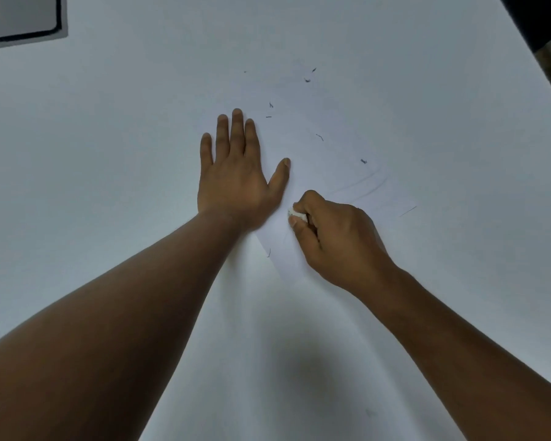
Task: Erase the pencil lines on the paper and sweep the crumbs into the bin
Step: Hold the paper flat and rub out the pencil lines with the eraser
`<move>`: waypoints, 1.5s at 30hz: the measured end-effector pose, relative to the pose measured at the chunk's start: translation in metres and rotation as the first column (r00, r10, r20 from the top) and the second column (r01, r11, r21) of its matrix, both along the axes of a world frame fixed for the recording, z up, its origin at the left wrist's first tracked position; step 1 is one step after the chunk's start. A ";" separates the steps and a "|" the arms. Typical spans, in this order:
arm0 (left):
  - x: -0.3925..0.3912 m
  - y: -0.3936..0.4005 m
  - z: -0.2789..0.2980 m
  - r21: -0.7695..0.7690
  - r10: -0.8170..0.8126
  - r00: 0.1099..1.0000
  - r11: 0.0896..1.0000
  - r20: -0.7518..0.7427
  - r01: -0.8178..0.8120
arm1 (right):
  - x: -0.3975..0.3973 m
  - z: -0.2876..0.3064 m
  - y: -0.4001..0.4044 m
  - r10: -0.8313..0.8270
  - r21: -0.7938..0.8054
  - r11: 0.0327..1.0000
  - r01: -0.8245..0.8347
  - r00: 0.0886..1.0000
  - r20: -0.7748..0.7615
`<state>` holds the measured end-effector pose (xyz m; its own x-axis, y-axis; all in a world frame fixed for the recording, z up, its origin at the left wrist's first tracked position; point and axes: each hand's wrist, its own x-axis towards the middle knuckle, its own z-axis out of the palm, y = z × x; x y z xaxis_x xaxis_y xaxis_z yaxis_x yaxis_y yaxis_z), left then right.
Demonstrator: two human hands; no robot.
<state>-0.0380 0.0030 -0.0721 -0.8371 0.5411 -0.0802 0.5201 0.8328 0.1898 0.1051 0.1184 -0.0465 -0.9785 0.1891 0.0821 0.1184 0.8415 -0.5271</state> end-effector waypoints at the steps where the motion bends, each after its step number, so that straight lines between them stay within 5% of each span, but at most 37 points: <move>1: 0.000 0.000 0.000 -0.002 0.002 1.000 1.000 -0.005 -0.002 | 0.002 0.000 -0.005 0.003 0.014 1.000 -0.003 1.000 -0.009; 6: 0.000 0.001 0.001 -0.010 0.006 1.000 1.000 -0.006 -0.006 | 0.017 0.003 -0.012 0.122 0.036 0.992 -0.123 0.992 0.041; 11: 0.000 0.001 0.001 -0.008 0.008 1.000 1.000 -0.012 -0.008 | -0.012 0.004 0.010 -0.012 0.023 1.000 0.012 1.000 0.010; 17: -0.001 0.001 0.000 -0.006 0.006 1.000 1.000 -0.007 -0.006 | 0.015 0.003 -0.011 0.062 0.010 0.998 -0.063 0.997 0.051; 22: -0.002 0.000 -0.003 0.002 0.004 1.000 1.000 -0.014 -0.004 | 0.006 0.003 0.009 -0.103 -0.059 0.993 0.103 0.995 0.011; 28: -0.003 0.001 -0.003 -0.020 -0.002 1.000 1.000 -0.014 0.002 | -0.001 0.003 -0.009 0.040 0.071 0.997 -0.038 0.999 -0.021; 35: -0.001 0.000 -0.003 -0.009 -0.002 1.000 1.000 -0.023 0.002 | -0.014 0.001 0.033 -0.139 0.125 0.981 0.147 0.988 -0.071; 41: -0.002 0.000 -0.003 -0.027 -0.012 1.000 1.000 -0.019 0.011 | -0.009 -0.003 0.008 -0.087 0.121 0.988 0.095 0.993 -0.074; 45: 0.000 0.000 -0.002 -0.025 -0.017 1.000 1.000 -0.011 0.017 | -0.011 -0.004 0.047 -0.275 0.245 0.922 0.299 0.953 -0.127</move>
